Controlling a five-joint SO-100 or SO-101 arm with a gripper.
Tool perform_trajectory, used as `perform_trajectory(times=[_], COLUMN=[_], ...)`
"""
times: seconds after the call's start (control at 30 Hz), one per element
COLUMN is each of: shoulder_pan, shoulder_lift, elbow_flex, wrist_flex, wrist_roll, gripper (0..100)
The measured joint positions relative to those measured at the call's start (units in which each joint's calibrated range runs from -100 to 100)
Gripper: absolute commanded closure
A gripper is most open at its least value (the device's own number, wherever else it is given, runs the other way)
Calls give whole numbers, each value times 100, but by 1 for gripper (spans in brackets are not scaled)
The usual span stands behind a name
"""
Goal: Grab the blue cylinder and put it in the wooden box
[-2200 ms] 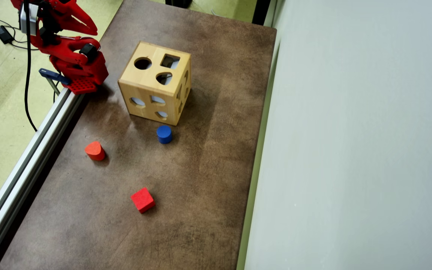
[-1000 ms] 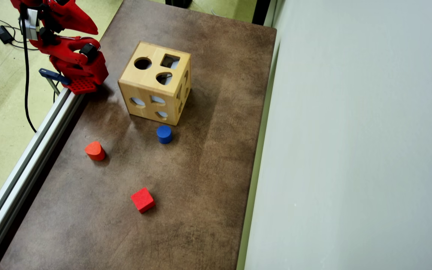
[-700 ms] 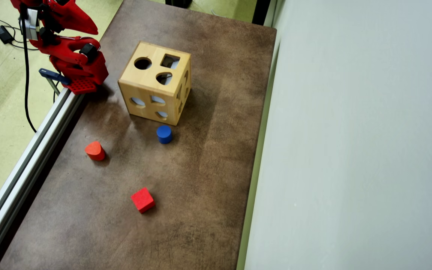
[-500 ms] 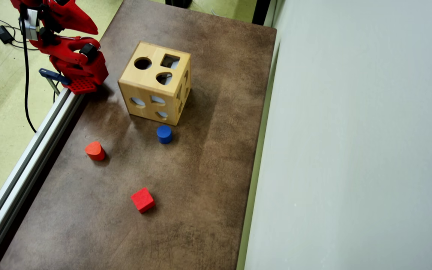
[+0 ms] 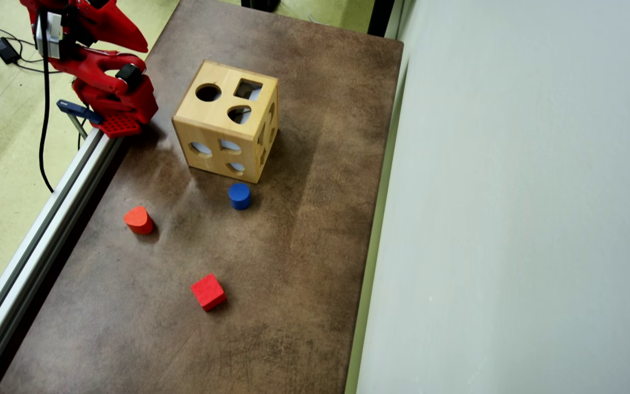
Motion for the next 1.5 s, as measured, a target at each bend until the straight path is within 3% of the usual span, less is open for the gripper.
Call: perform_trajectory(times=[0.23, 0.47, 0.8, 1.0, 1.5], shoulder_pan=[151, 1444, 1818, 1804, 1660], shoulder_lift=[2703, 4788, 6966, 7373, 7381], elbow_flex=[-524, -524, -515, -515, -515], wrist_flex=[-153, -331, -2308, -2526, -2510], wrist_roll=[0, 5, 400, 874, 1280], gripper=[97, 96, 96, 96, 94])
